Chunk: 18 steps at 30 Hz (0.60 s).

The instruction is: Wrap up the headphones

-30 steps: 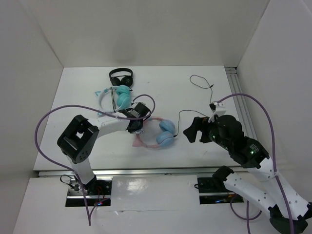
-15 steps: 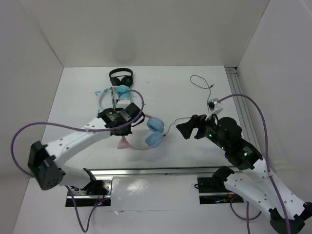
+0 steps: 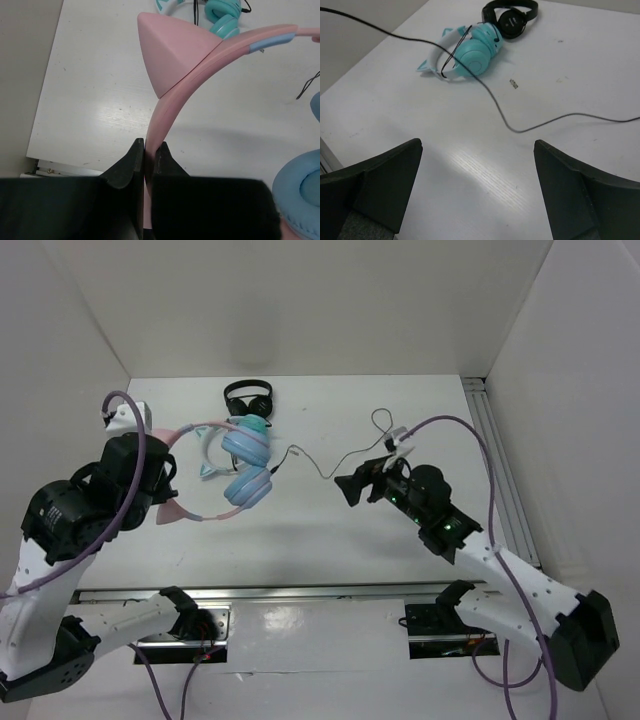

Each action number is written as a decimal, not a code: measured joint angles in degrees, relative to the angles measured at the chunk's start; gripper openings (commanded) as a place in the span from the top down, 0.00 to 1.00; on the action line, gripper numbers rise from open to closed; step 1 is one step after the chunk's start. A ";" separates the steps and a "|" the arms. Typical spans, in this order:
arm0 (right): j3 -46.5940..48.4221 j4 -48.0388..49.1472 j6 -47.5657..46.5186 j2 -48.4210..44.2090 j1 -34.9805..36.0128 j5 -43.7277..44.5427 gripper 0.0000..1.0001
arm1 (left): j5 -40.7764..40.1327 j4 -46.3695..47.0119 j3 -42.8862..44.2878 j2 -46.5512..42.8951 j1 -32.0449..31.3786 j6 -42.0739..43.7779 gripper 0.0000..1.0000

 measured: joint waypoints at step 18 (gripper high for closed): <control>4.63 22.80 -2.82 32.68 0.00 -16.24 0.27 | 10.80 -2.05 6.34 0.61 5.49 7.28 1.00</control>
